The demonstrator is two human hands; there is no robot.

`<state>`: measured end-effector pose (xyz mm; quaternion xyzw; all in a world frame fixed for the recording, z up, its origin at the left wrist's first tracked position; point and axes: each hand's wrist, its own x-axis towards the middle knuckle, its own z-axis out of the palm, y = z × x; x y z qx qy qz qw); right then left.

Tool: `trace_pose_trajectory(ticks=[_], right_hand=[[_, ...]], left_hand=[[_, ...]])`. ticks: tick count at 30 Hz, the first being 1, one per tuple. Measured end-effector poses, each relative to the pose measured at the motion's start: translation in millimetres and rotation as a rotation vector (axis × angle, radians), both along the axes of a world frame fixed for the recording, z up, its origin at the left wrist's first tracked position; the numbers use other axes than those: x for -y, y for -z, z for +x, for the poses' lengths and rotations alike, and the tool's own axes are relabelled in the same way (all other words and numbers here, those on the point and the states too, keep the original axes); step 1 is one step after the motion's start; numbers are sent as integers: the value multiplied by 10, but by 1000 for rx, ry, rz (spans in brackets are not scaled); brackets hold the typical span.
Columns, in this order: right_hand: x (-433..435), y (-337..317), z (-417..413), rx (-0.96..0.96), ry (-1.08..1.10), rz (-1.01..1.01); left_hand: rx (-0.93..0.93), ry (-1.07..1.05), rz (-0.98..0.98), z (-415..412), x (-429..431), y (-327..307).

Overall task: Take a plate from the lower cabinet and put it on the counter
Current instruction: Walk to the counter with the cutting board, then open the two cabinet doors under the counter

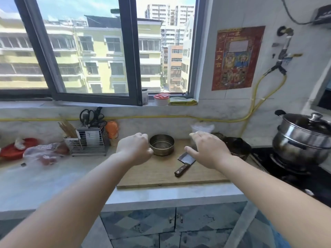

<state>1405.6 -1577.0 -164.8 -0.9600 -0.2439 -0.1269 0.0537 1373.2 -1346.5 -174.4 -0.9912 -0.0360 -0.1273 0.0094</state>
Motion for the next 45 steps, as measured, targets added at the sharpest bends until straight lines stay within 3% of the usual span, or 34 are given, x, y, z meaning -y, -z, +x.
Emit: trace_pose_trajectory(ticks=[10, 16, 23, 31, 37, 45], right_hand=[[412, 1315, 643, -262, -46, -11], [655, 2267, 808, -475, -25, -42], [701, 3384, 809, -598, -59, -106], [505, 4661, 858, -767, 65, -7], [374, 5374, 939, -846, 184, 219], [156, 5925, 1142, -773, 172, 292]], left_hand=[[-291, -156, -154, 529, 422, 1324], [-474, -309, -297, 488, 528, 2329], [-658, -357, -427, 472, 690, 3402], [-665, -428, -532, 713, 882, 4489], [-610, -493, -770, 870, 873, 5251], [-426, -531, -900, 966, 933, 5895]])
